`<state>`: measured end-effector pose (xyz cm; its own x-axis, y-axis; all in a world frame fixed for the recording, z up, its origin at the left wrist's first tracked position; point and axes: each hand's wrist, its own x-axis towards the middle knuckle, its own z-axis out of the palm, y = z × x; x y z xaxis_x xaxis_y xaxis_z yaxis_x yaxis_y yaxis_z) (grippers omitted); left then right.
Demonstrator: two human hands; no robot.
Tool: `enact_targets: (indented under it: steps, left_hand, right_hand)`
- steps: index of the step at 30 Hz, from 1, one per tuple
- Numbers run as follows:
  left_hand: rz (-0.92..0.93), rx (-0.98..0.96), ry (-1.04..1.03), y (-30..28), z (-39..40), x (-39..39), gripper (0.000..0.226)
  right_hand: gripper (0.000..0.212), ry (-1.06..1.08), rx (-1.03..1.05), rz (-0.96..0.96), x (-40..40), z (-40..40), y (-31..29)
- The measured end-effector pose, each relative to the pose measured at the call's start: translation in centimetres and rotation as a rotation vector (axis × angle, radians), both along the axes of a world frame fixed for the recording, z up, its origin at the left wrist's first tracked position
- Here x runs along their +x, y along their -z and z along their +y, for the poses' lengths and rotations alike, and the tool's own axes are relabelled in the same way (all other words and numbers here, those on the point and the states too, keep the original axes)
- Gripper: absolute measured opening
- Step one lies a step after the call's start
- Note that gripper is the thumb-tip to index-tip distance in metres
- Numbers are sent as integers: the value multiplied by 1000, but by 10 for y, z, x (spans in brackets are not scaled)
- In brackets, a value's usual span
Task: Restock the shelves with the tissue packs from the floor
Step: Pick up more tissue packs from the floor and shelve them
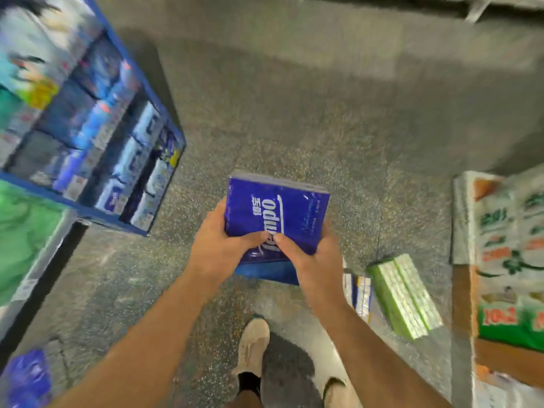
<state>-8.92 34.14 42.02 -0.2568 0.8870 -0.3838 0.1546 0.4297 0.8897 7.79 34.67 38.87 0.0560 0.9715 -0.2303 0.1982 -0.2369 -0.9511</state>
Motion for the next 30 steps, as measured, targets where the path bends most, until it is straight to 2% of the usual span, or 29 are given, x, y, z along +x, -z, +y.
enact_targets:
  steps: [6,11,14,21,26,30]
  left_hand:
    - [163,252,-262,-202,-87,-32,62]
    - [301,426,-488,-325,-189,-76,65]
    - [402,507,-581,-386,-256,-111,69]
    - [649,568,-867,-477,-434,-225,71]
    - [769,618,-1034,-527,-560,-308,70]
    - [846,662,-1108,-565,-628,-361,68]
  right_hand:
    - [68,-306,236,72,-42,-27,-192]
    - [73,-507,404,196,-106,-89,-317]
    - [62,-635,460,298,-155,-140,-380]
    - [67,-896,566,447,-314,-283,-474]
    - [58,-1083,629,569,-429,-396,-529]
    - [56,-1165,658,654,-500,-458,-564]
